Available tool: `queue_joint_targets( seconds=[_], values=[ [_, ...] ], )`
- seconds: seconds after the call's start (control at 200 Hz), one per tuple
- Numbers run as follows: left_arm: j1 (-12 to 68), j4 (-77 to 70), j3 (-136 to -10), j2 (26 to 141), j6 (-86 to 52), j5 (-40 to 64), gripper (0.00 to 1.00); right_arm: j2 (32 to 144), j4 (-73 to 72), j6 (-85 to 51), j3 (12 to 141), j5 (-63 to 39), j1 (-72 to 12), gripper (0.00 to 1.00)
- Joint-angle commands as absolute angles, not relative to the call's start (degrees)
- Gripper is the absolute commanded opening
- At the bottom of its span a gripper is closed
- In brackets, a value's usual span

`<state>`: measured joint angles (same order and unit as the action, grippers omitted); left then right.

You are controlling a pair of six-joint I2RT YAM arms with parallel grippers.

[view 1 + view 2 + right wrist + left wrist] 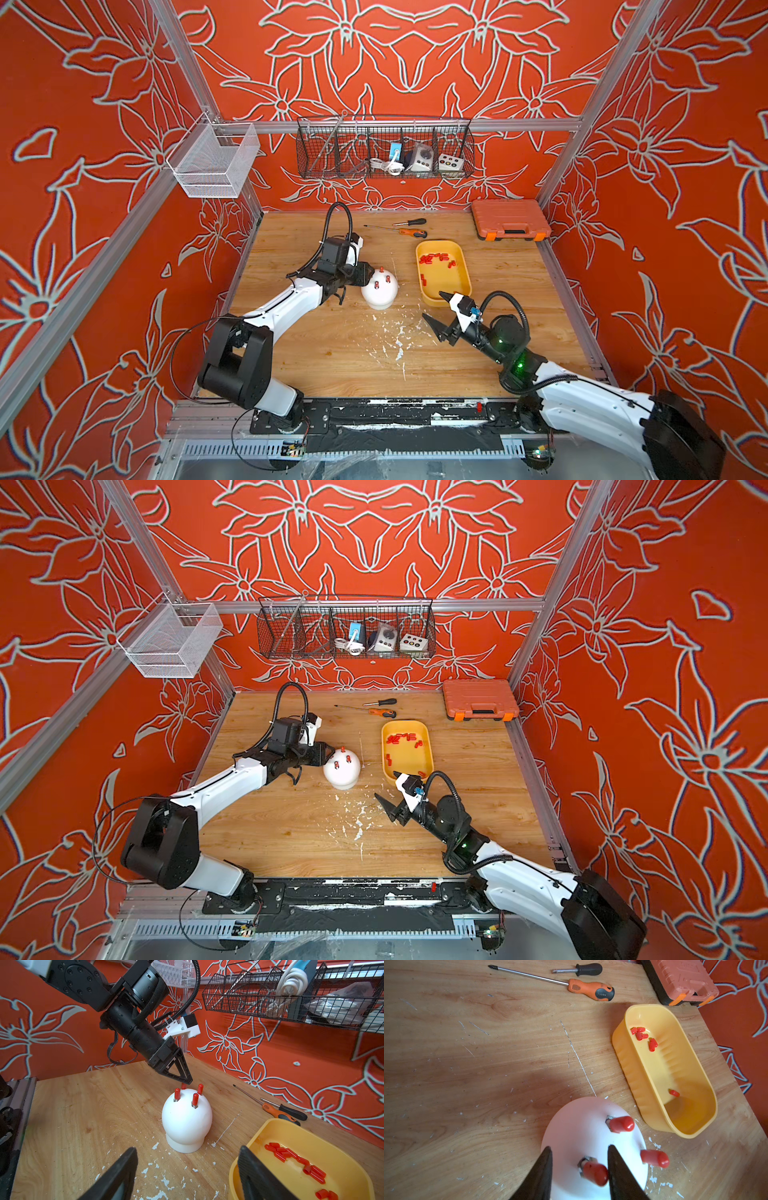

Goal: Cover the protruding screws with screw protection sleeves
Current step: Adjust the screw protection sleeve on the screw.

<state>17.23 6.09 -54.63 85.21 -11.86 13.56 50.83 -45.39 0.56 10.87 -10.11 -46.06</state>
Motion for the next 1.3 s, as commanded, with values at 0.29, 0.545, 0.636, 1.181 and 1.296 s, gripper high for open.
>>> queue_joint_targets(
  seconds=[0.29,0.545,0.636,1.181,1.296],
  values=[
    [17.2,6.8,-53.8,78.9,-11.7,10.5,0.55,51.1,-45.7,0.5,13.2,-10.1,-46.2,0.78],
    [18.3,2.4,-48.0,73.0,-12.8,12.8,0.80,51.4,-45.8,0.5,13.3,-10.0,-46.3,0.78],
    [19.2,3.2,-47.2,73.1,-12.6,12.6,0.86,51.8,-46.2,0.3,13.3,-10.2,-46.2,0.78],
    [20.2,2.3,-46.0,80.1,-12.2,10.5,0.93,50.7,-45.8,0.2,13.0,-10.2,-46.2,0.78],
    [20.2,2.6,-45.5,78.8,-12.1,10.4,0.93,50.4,-45.7,0.2,13.0,-10.1,-46.2,0.78]
  ],
)
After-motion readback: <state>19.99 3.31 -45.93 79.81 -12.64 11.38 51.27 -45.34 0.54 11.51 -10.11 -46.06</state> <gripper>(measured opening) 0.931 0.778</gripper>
